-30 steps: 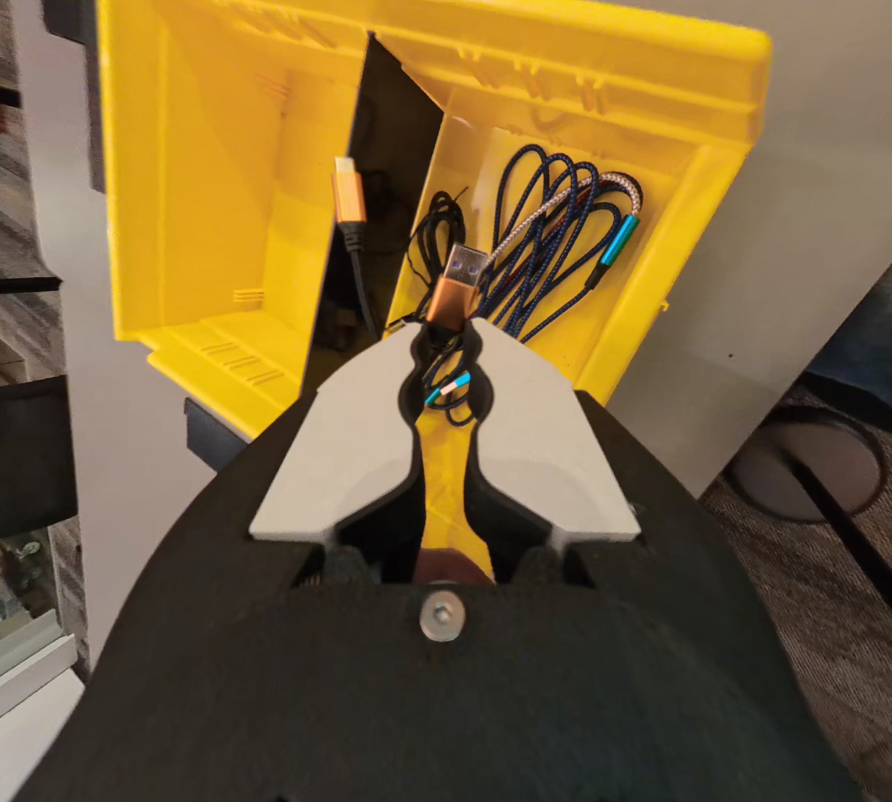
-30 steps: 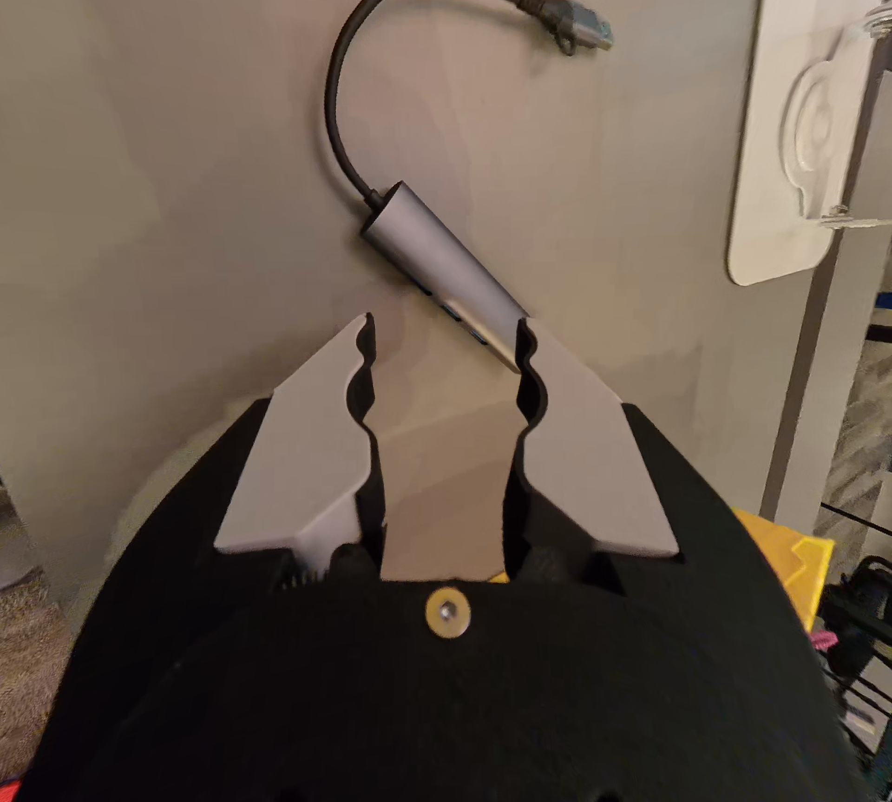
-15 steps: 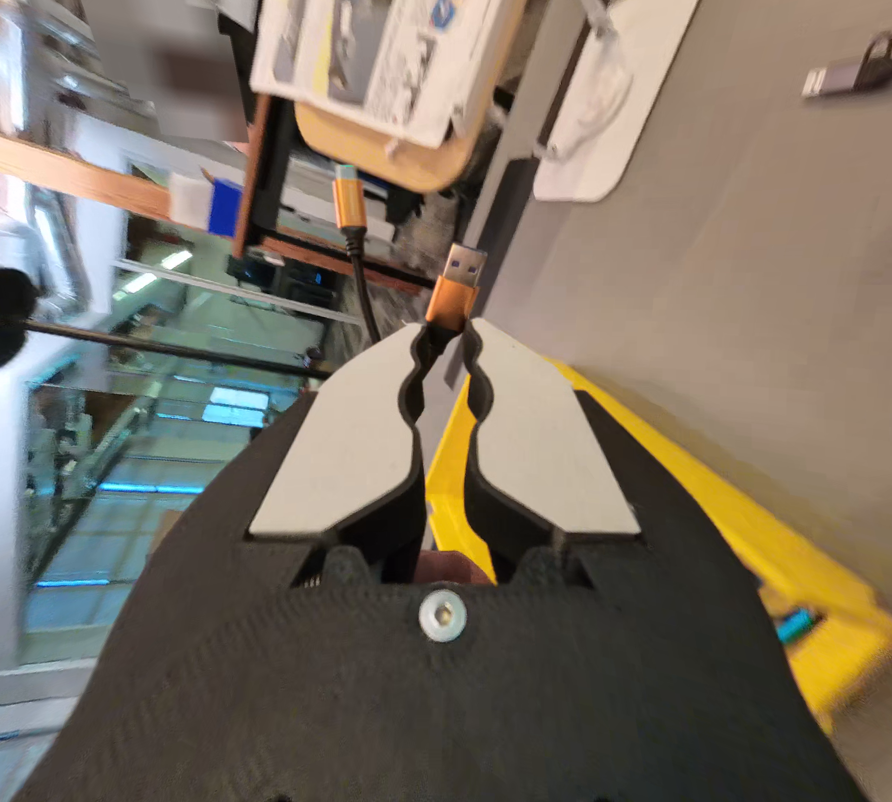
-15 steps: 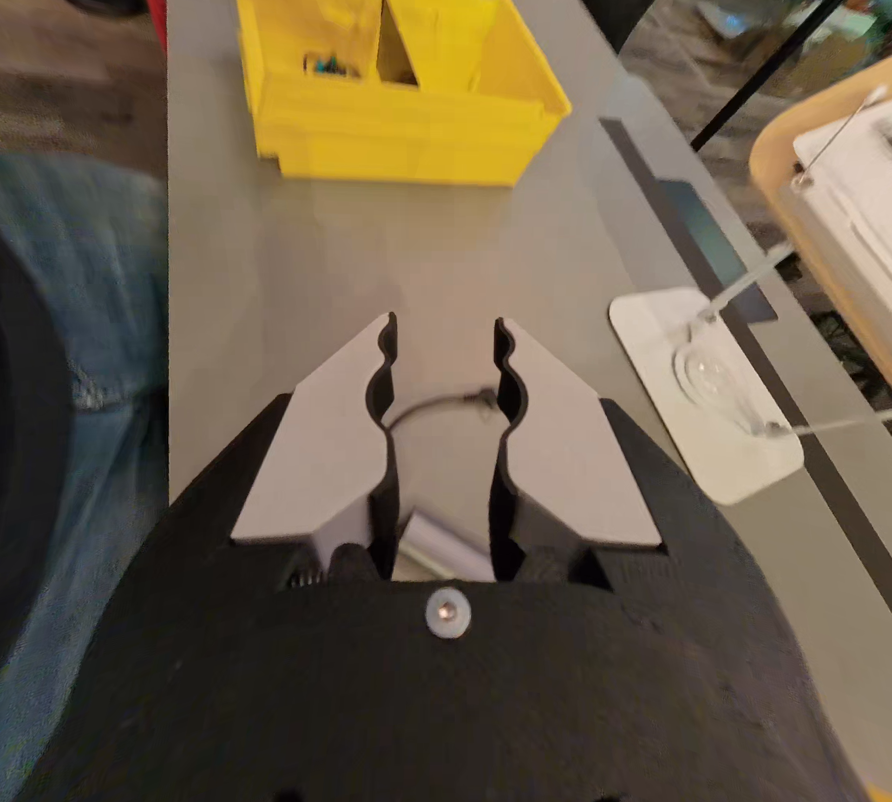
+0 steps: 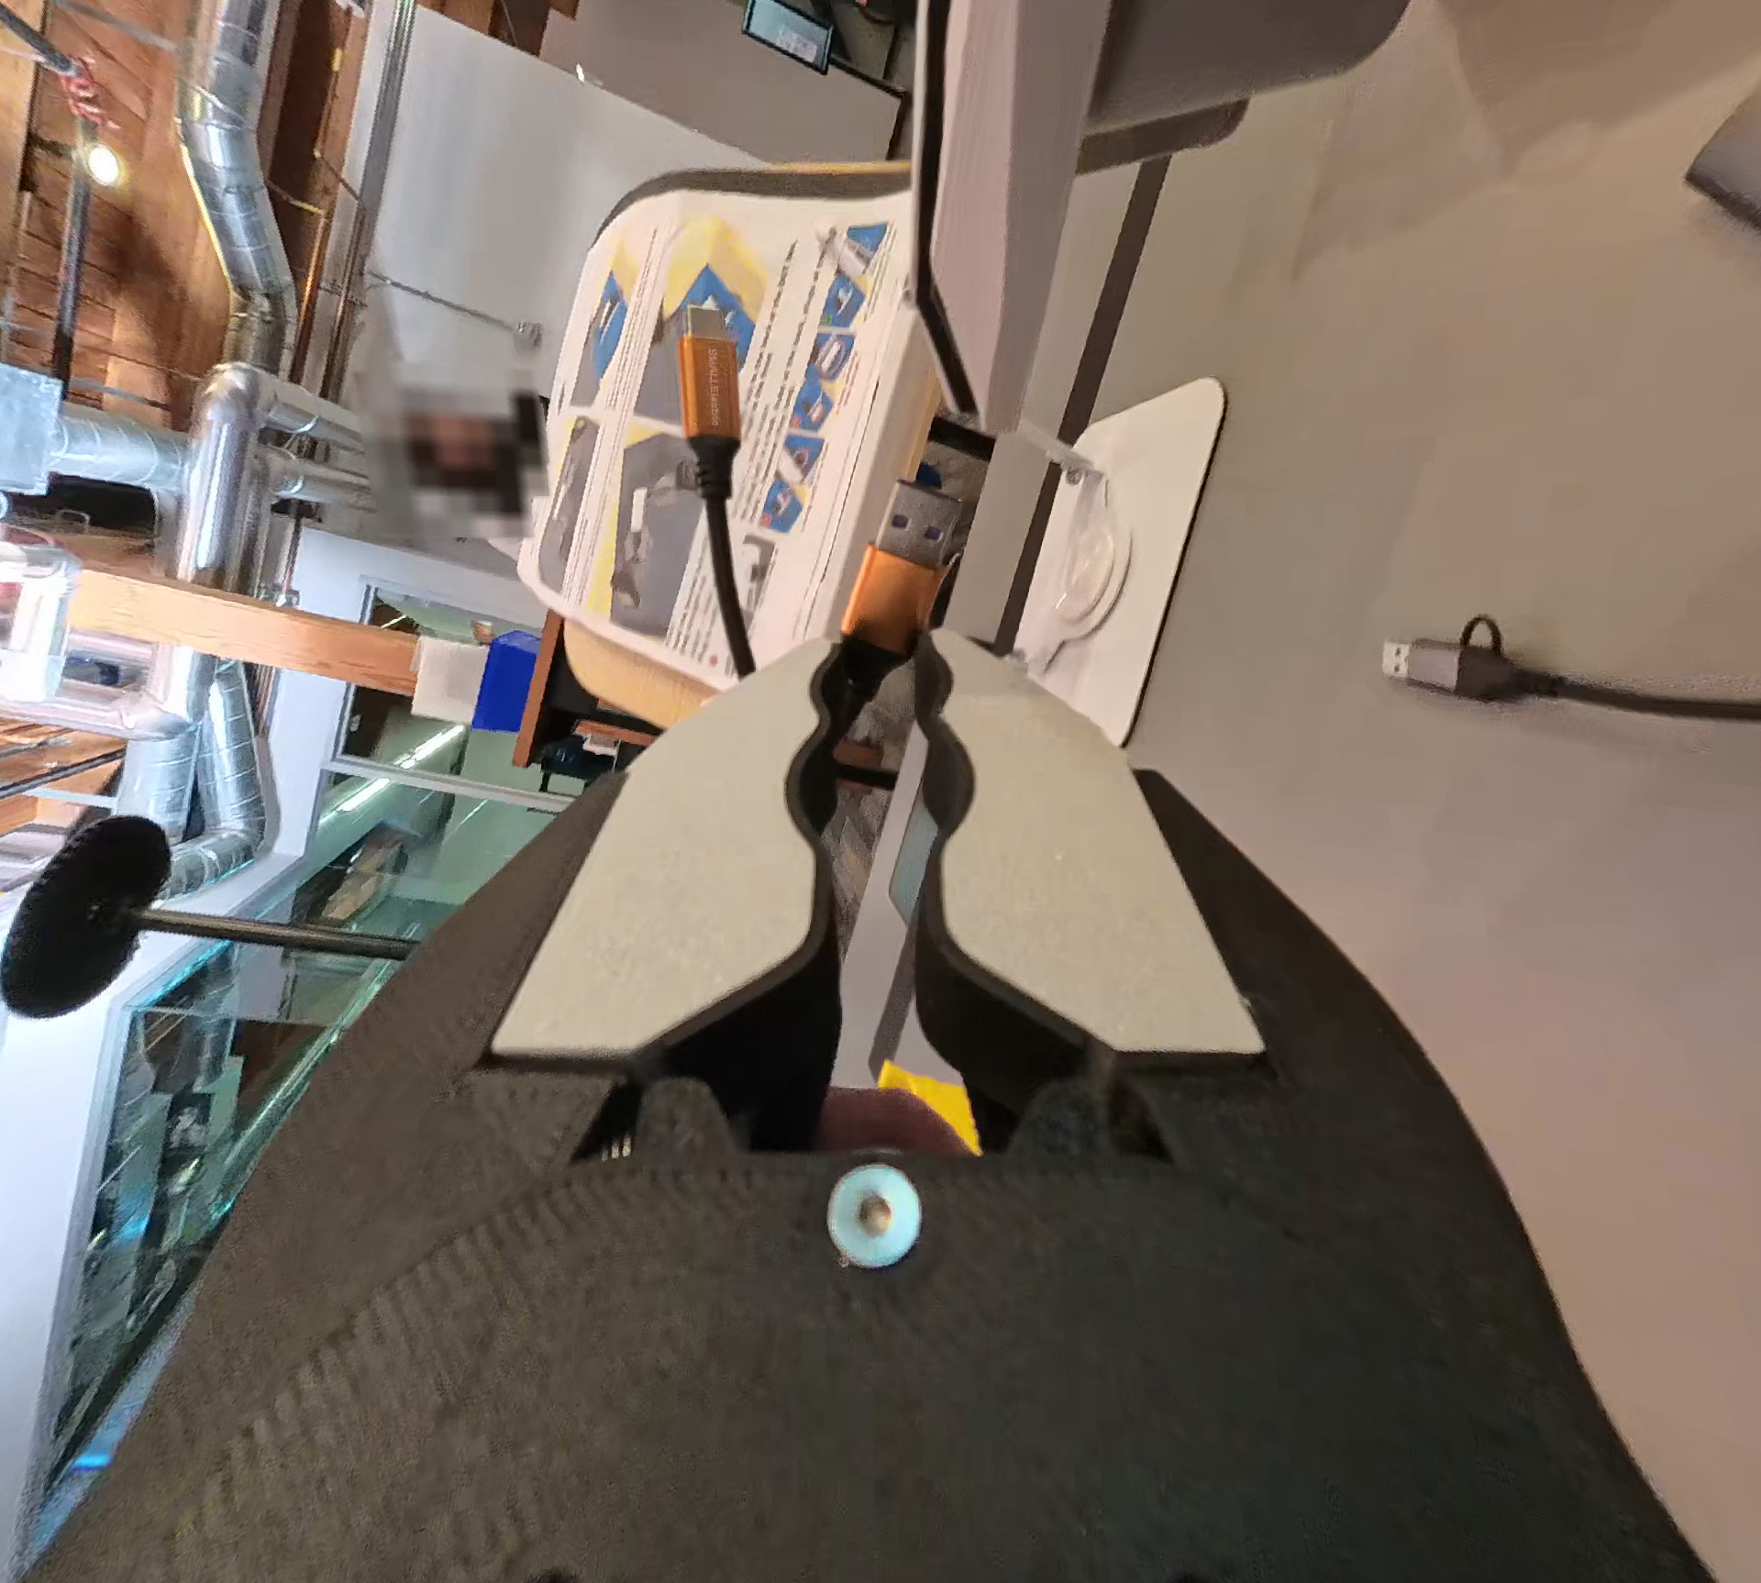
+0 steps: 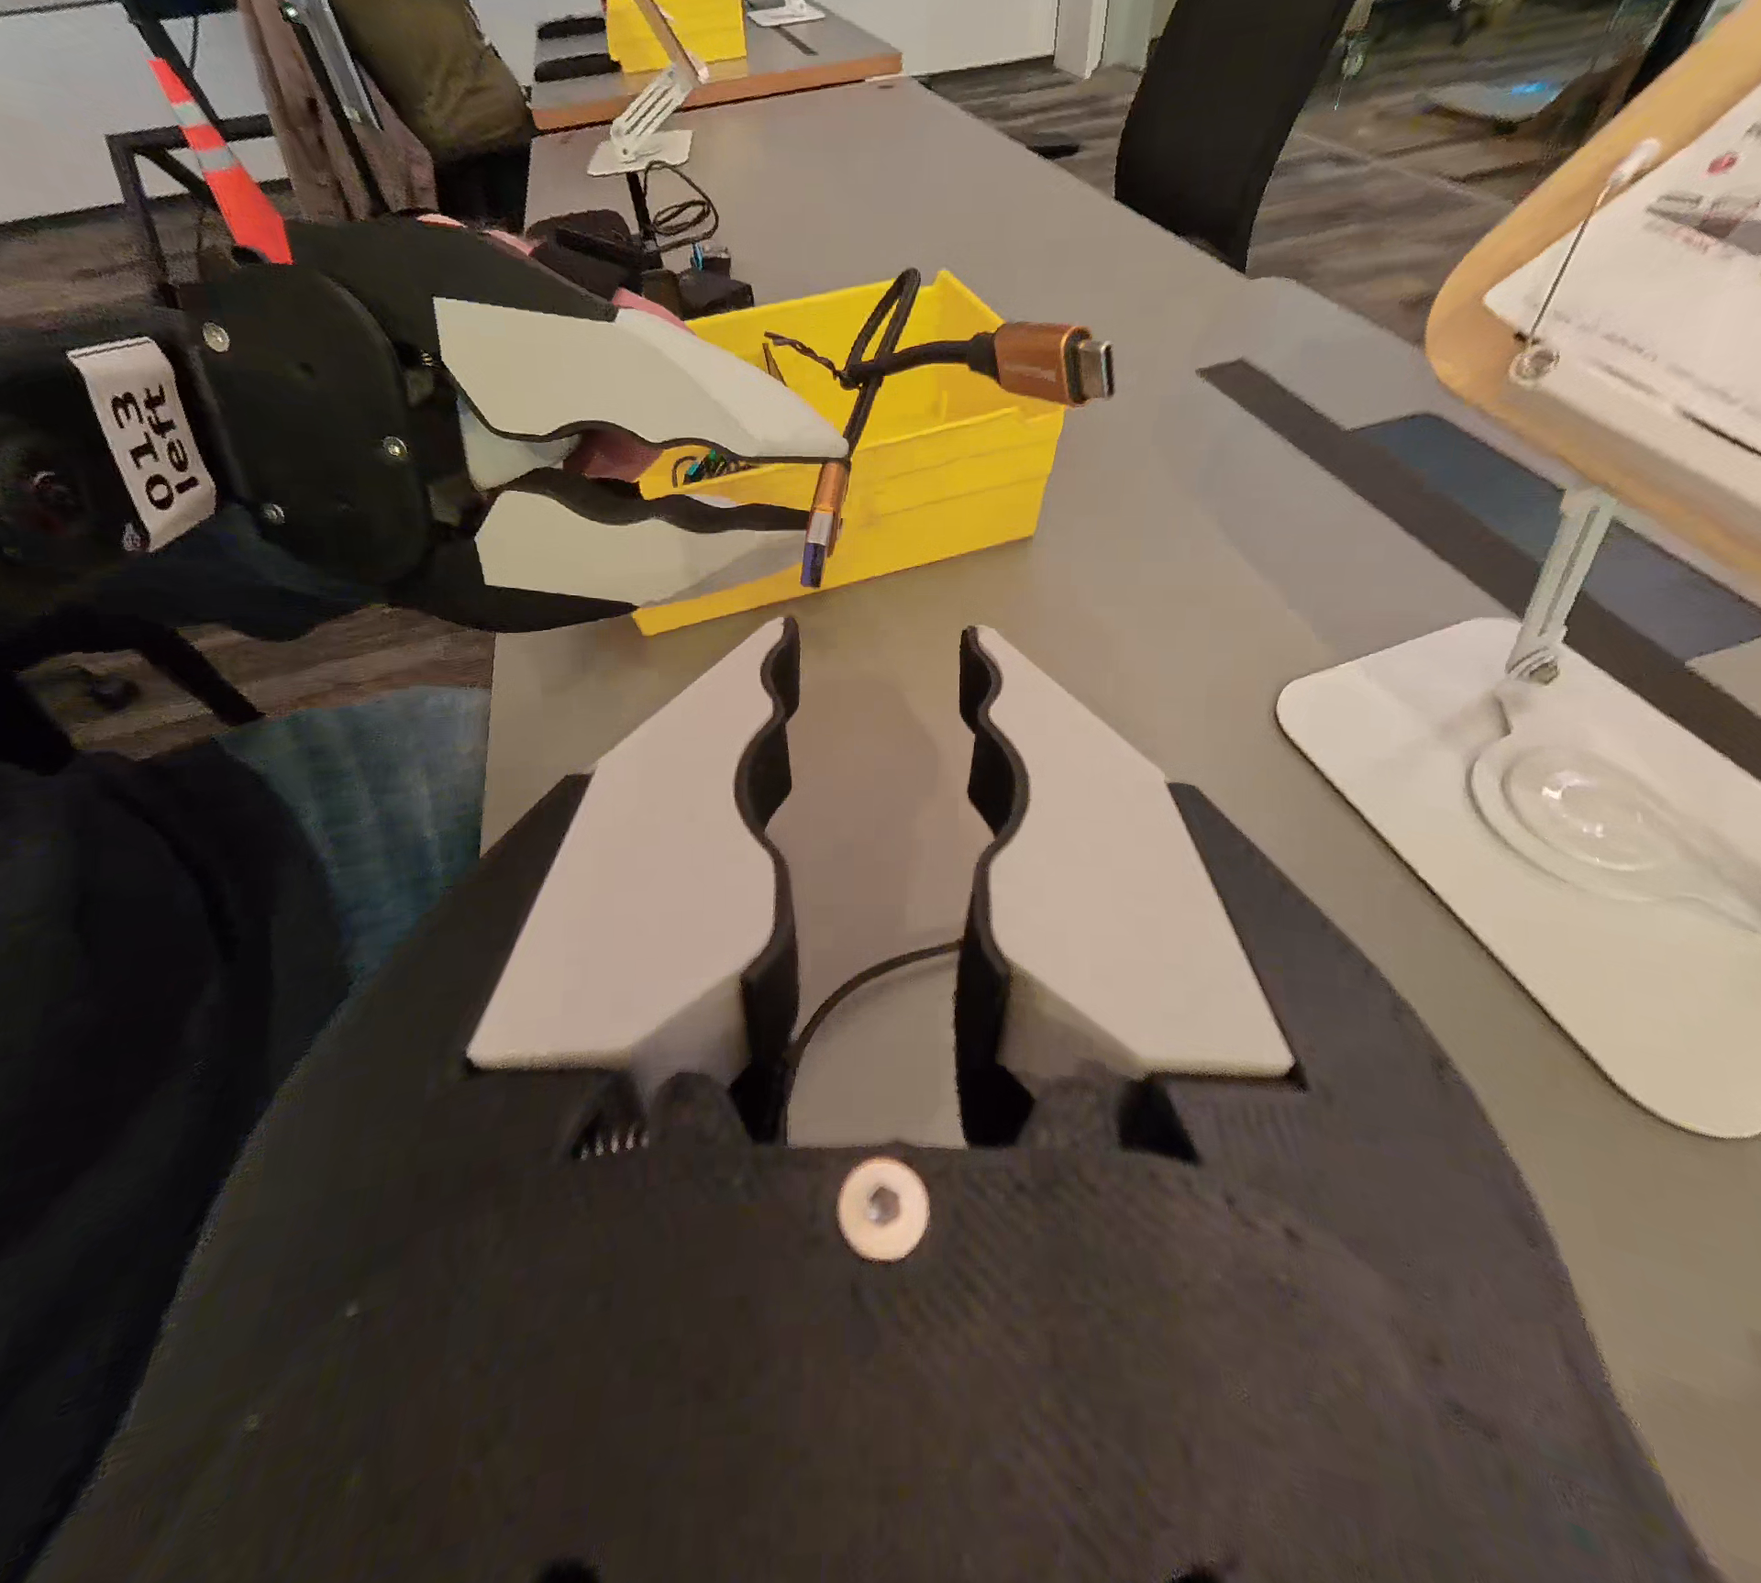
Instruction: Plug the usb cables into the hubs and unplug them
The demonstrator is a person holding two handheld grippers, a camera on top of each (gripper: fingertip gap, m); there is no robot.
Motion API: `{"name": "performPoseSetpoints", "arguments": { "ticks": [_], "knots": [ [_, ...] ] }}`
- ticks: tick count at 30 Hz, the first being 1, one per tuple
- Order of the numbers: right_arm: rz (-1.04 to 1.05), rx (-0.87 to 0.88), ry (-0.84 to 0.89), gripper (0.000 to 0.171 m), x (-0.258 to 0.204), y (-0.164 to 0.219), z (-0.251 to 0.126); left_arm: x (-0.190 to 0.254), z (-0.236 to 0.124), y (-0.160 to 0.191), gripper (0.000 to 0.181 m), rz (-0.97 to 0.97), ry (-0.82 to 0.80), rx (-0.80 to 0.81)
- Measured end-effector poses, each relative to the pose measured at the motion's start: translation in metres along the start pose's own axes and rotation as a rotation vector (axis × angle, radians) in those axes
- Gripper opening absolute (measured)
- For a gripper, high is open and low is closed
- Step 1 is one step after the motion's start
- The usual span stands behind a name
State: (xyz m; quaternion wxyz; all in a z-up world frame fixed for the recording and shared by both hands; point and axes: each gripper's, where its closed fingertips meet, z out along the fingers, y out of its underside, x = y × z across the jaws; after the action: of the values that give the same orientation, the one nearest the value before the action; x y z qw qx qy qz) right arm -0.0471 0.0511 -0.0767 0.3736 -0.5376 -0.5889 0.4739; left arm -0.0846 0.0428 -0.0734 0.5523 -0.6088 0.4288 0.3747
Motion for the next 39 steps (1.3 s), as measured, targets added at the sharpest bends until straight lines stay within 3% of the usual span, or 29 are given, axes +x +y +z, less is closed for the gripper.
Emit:
{"name": "performPoseSetpoints", "arguments": {
  "ticks": [11,21,25,29,33,39],
  "knots": [
    [0.027,-0.051,0.006,0.030,0.007,0.027,-0.008,0.030,0.020,-0.018,0.013,-0.013,0.056,0.024],
    [0.050,-0.022,-0.005,0.005,0.007,0.032,0.000,0.039,0.025,-0.021,0.013,-0.008,0.099,0.004],
    [0.071,0.009,-0.036,0.003,0.006,0.030,0.003,0.037,0.025,-0.019,0.013,-0.030,0.104,0.010],
    [0.188,0.055,-0.123,0.002,0.009,0.029,0.000,0.035,0.017,-0.026,0.020,-0.083,0.177,0.095],
    [0.336,0.078,-0.319,0.002,0.003,0.032,-0.009,0.019,0.003,-0.037,0.033,-0.050,0.269,0.206],
    [0.340,0.006,-0.455,0.002,-0.016,0.043,-0.003,0.015,-0.011,-0.060,0.046,0.044,0.491,0.372]
  ]
}}
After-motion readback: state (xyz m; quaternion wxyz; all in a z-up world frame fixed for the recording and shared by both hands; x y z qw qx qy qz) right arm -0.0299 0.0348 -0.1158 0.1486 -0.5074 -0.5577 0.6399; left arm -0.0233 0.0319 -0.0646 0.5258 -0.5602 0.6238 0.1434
